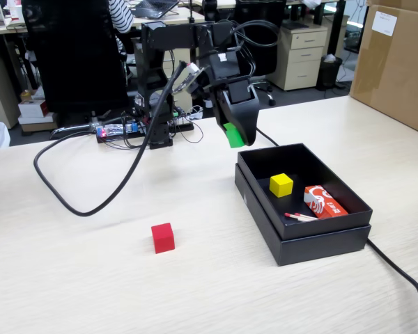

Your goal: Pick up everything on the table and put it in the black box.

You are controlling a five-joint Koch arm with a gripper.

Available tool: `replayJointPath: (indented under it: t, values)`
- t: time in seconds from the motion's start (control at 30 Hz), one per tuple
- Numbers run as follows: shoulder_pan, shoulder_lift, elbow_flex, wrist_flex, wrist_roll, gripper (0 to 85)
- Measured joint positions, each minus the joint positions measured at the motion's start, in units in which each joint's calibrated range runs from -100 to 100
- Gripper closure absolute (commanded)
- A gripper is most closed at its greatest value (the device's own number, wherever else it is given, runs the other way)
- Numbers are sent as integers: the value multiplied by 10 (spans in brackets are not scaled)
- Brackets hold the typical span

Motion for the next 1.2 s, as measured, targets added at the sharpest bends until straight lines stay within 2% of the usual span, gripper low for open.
replayJointPath:
  t: [0.07,0.1,0.17,0.23,0.43,0.77,0.83,1.0,1.1,1.2]
  values:
    - [7,14,18,-2,3,846]
    - [18,80,47,-1,9,845]
    - [19,100,60,-3,10,846]
    - [22,211,128,-6,17,846]
    - [18,386,172,-28,25,845]
    - [13,428,167,-35,36,841]
    - [13,434,166,-35,36,731]
    - [14,434,155,-35,42,676]
    - [14,434,152,-35,45,556]
    - [15,430,139,-34,46,491]
